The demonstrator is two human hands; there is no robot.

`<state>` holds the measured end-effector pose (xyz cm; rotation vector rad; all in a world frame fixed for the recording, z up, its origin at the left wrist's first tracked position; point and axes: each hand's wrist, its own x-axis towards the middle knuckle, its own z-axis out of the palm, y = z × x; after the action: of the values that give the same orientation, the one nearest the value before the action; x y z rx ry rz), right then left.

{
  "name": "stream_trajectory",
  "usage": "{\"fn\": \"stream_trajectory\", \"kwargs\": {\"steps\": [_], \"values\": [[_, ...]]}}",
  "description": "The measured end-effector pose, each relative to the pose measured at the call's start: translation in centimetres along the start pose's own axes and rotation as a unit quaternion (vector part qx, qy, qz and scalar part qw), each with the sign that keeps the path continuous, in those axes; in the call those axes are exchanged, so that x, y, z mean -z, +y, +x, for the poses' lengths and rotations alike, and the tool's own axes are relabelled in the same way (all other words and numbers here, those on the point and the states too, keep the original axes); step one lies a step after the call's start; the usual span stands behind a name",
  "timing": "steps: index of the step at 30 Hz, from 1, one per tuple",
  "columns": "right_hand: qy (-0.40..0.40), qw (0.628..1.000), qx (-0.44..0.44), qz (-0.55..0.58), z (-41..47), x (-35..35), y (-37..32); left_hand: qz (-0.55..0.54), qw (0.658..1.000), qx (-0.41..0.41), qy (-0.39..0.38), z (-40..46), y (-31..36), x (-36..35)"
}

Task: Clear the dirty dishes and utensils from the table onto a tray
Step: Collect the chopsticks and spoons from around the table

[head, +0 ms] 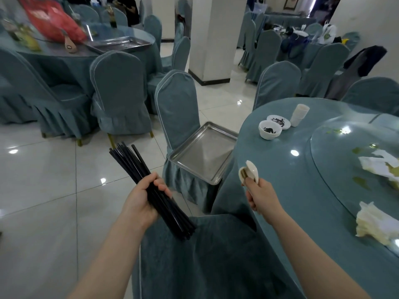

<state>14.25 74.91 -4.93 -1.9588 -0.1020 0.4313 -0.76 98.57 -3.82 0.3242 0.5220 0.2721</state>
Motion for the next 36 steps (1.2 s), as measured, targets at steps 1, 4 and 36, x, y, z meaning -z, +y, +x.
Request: {"fn": "stream_trajectory", "kwargs": {"steps": [1,4,36], "values": [[0.001,1.0,0.002,-0.005,0.2,-0.2,-0.2,-0.006,1.0,-0.001,0.004,0.3,0.3,-0.1],[0.005,1.0,0.0,-0.009,0.3,-0.9,-0.7,-0.014,1.0,0.0,0.012,1.3,1.1,0.1],[0.141,0.981,-0.063,0.114,-1.0,-9.3,-6.9,0.06,0.981,0.177,-0.052,14.1,9.1,-1.8]]}}
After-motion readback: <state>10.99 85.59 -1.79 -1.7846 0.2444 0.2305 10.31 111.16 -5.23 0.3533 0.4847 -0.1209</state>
